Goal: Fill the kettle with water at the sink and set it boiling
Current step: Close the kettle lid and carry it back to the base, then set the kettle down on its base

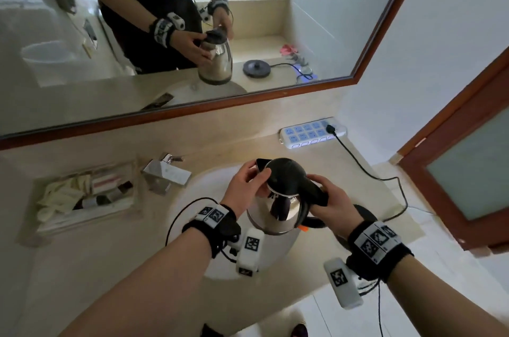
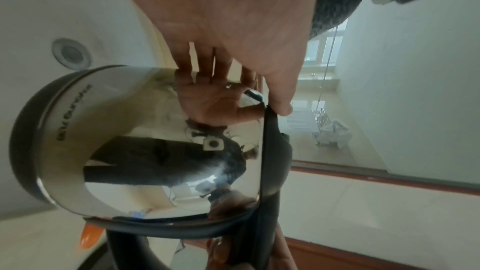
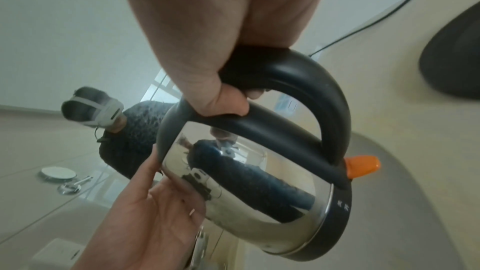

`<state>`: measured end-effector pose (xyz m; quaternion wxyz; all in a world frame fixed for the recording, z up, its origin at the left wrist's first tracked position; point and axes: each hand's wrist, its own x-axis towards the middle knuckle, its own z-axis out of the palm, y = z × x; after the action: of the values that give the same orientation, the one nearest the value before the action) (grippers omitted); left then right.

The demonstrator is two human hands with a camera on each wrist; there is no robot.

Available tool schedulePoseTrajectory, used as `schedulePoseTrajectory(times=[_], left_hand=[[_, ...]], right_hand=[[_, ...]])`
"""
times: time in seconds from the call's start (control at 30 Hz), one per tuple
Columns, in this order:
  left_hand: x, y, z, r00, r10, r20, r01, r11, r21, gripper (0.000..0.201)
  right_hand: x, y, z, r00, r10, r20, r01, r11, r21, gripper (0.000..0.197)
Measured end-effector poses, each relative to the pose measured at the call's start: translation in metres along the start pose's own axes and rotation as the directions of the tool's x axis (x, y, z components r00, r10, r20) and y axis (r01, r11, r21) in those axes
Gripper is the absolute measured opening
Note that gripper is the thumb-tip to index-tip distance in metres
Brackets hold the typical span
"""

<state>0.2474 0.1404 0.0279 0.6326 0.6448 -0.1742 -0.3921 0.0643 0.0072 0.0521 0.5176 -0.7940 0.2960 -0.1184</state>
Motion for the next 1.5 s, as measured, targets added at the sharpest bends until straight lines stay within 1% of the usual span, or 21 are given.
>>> schedulePoseTrajectory(times=[0.1,0.17,0.33,0.47,0.63,0.7,0.9,1.07,1.23,1.37,1.5], left_hand=[[0.008,0.002,0.039,0.998,0.026,0.062,-0.027,0.999,0.017,0.036],[0.013,0.002,0.065,0.995,0.019,0.101,-0.023,0.999,0.035,0.033],[0.02,0.006,0.128,0.985,0.021,0.172,-0.048,0.987,0.154,0.028],[0.024,0.0,0.174,0.984,0.012,0.176,-0.041,0.986,0.162,0.024],[0.025,-0.018,0.218,0.994,-0.006,0.107,-0.006,0.994,0.113,0.023],[0.026,-0.027,0.231,0.997,-0.018,0.075,0.01,0.994,0.108,0.024],[0.025,-0.05,0.251,0.999,-0.044,-0.001,0.044,0.997,0.071,0.026],[0.017,-0.064,0.252,0.998,-0.048,-0.048,0.052,0.996,0.074,0.026],[0.015,-0.066,0.252,0.998,-0.034,-0.057,0.038,0.997,0.068,0.022],[0.015,-0.067,0.254,0.999,-0.032,-0.033,0.034,0.998,0.057,0.022],[0.012,-0.072,0.254,0.999,-0.029,-0.022,0.03,0.997,0.068,0.022]], right_hand=[[-0.012,0.003,-0.038,0.999,0.009,-0.035,-0.009,1.0,0.011,0.066],[-0.018,0.013,-0.064,0.998,0.016,-0.055,-0.017,0.999,-0.03,0.065],[-0.027,0.044,-0.125,0.994,0.043,-0.1,-0.05,0.997,-0.066,0.065],[-0.03,0.074,-0.166,0.996,0.041,-0.082,-0.047,0.996,-0.07,0.067],[-0.025,0.114,-0.205,1.0,0.022,-0.016,-0.023,0.996,-0.088,0.062],[-0.022,0.129,-0.214,0.999,0.035,0.003,-0.035,0.995,-0.091,0.062],[-0.011,0.159,-0.23,0.994,0.055,0.09,-0.048,0.996,-0.077,0.063],[-0.014,0.165,-0.228,0.99,0.051,0.132,-0.043,0.997,-0.062,0.069],[-0.016,0.166,-0.228,0.992,0.03,0.124,-0.025,0.999,-0.035,0.062],[-0.022,0.167,-0.228,0.992,0.026,0.12,-0.023,0.999,-0.031,0.071],[-0.03,0.17,-0.227,0.995,0.023,0.102,-0.019,0.999,-0.043,0.074]])
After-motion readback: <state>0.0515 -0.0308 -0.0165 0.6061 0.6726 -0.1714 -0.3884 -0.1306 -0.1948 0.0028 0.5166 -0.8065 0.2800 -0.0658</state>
